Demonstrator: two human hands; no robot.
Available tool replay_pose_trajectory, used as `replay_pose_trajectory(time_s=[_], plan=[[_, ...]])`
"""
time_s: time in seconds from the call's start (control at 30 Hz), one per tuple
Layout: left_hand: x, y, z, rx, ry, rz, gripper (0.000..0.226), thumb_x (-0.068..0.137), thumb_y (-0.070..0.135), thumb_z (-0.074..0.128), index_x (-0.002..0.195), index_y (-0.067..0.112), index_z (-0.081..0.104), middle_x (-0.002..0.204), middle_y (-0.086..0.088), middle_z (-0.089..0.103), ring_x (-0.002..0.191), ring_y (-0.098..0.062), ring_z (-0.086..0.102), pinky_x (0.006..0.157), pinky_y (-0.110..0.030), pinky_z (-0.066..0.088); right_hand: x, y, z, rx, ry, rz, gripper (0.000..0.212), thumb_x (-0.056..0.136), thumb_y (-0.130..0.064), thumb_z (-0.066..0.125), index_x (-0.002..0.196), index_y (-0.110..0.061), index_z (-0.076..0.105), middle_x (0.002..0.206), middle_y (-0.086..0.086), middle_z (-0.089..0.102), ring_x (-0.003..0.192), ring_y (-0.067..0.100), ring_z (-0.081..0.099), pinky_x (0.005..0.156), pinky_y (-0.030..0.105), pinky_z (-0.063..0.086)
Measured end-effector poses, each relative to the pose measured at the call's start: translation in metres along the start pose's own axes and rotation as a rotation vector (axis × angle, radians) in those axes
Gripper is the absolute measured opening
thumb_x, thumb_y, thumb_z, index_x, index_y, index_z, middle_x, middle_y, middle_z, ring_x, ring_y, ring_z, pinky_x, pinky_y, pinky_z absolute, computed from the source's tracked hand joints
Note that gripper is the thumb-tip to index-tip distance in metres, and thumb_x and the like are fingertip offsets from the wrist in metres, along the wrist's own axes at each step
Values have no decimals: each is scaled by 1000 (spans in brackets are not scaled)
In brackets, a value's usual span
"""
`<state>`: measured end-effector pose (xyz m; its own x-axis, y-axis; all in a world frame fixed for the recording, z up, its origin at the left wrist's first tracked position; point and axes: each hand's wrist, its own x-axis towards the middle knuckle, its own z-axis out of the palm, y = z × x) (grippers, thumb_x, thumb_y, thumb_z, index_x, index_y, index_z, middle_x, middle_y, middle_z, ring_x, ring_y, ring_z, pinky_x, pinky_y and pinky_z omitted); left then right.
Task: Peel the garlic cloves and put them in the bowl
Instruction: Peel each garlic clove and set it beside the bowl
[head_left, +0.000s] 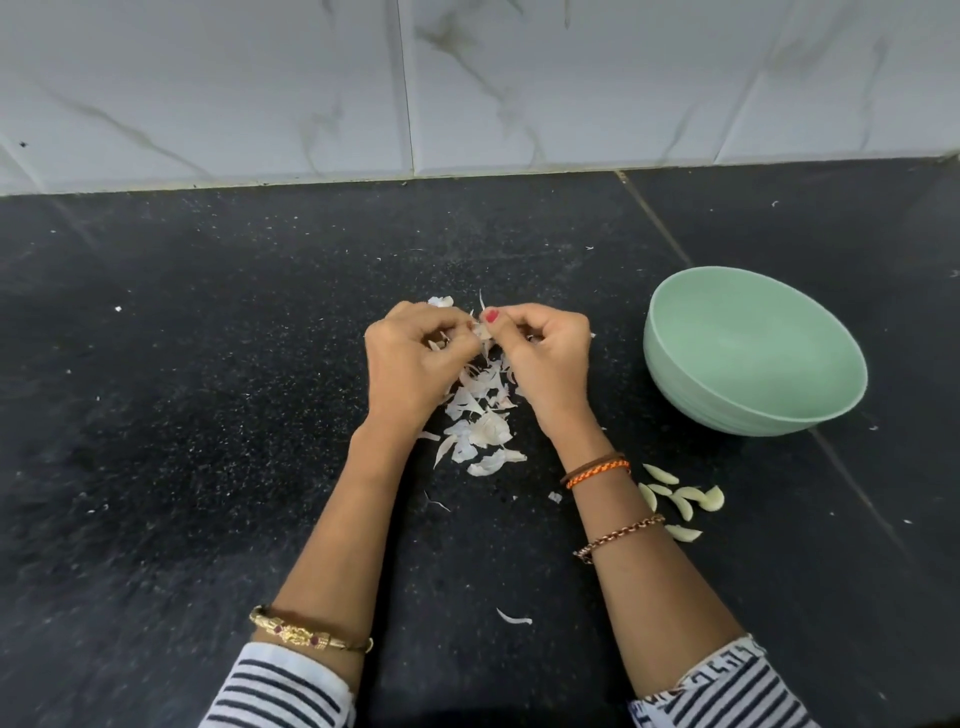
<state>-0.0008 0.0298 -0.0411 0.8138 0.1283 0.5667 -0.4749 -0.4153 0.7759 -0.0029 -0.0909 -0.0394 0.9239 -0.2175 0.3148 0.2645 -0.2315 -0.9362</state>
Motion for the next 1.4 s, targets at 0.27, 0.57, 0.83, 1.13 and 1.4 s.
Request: replay_pose_trajectory(time_s=[0.27,0.57,0.83,1.13,1.4], plan=[[4,-5,-11,-18,-9,-184,34,77,21,51,44,23,43,39,14,42,44,-1,36,56,-16,36,0,0,0,158,71,121,7,84,-4,65,85,-8,71,73,-5,66,71,1,63,70,15,50],[-1,-1,0,-76,-195,-77,13,79,18,65,83,29,69,68,27,63,63,2,52,64,-9,38,0,4,2,64,87,18,8,83,-3,65,87,-3,72,71,-10,65,67,-3,60,67,13,48],[-3,-3,5,-7,-115,-21,19,71,23,61,73,9,74,63,20,57,63,7,52,64,-6,37,0,6,2,-39,61,-70,9,79,2,67,80,-4,73,68,-12,64,63,-5,59,63,10,47],[2,2,-1,-246,-2,-327,14,66,19,64,56,25,71,55,-1,60,55,-13,48,54,-26,42,0,-5,-2,302,18,123,16,85,4,58,83,-8,67,63,-14,63,59,-7,56,60,9,43],[-5,6,5,-167,-121,-213,34,81,19,66,54,18,46,46,14,43,47,-2,35,51,-14,33,-4,-2,3,206,91,62,11,86,-3,61,84,-13,67,77,-8,64,74,-2,59,72,15,48]])
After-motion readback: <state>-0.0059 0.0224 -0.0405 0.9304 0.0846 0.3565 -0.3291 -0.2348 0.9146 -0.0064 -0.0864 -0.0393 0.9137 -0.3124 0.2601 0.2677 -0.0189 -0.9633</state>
